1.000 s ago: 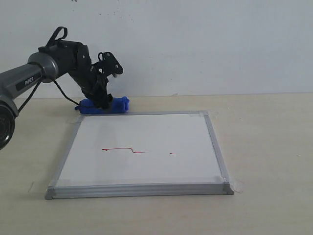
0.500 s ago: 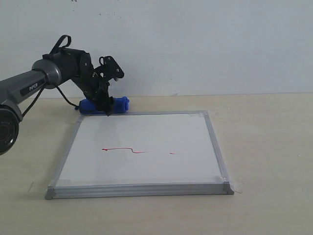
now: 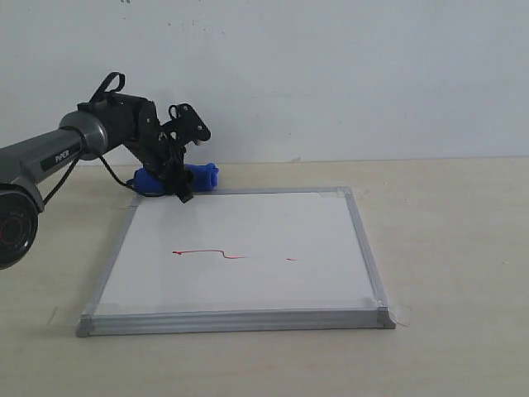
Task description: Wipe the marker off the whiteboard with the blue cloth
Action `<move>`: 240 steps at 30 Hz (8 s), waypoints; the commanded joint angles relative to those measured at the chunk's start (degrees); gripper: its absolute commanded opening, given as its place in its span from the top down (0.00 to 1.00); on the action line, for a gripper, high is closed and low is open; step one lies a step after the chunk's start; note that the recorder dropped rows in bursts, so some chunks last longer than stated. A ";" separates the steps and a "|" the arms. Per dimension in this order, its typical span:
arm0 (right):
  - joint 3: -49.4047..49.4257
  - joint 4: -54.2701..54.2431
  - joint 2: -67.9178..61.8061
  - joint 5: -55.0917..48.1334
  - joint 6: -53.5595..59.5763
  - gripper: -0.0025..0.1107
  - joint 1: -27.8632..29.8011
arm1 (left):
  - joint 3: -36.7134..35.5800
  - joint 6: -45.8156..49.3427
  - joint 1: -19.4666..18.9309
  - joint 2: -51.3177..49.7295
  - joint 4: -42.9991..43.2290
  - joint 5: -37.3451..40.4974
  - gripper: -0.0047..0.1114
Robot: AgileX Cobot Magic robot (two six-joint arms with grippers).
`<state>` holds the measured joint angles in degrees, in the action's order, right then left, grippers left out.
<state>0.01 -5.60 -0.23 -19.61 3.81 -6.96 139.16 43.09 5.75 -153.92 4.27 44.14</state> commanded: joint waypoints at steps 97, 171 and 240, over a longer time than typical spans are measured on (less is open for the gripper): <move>-0.01 -0.02 0.23 0.50 0.02 0.98 0.10 | -52.93 -15.73 2.23 31.62 -22.40 -10.02 0.46; -0.01 -0.02 0.23 0.50 0.02 0.98 0.10 | -45.80 -10.65 -1.28 32.95 -9.53 3.87 0.93; -0.01 -0.02 0.23 0.50 0.02 0.98 0.10 | -47.18 -19.86 10.48 24.60 -17.08 -0.89 0.93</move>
<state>0.01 -5.60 -0.23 -19.61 3.81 -6.96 92.98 22.96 15.21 -127.90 -9.48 43.86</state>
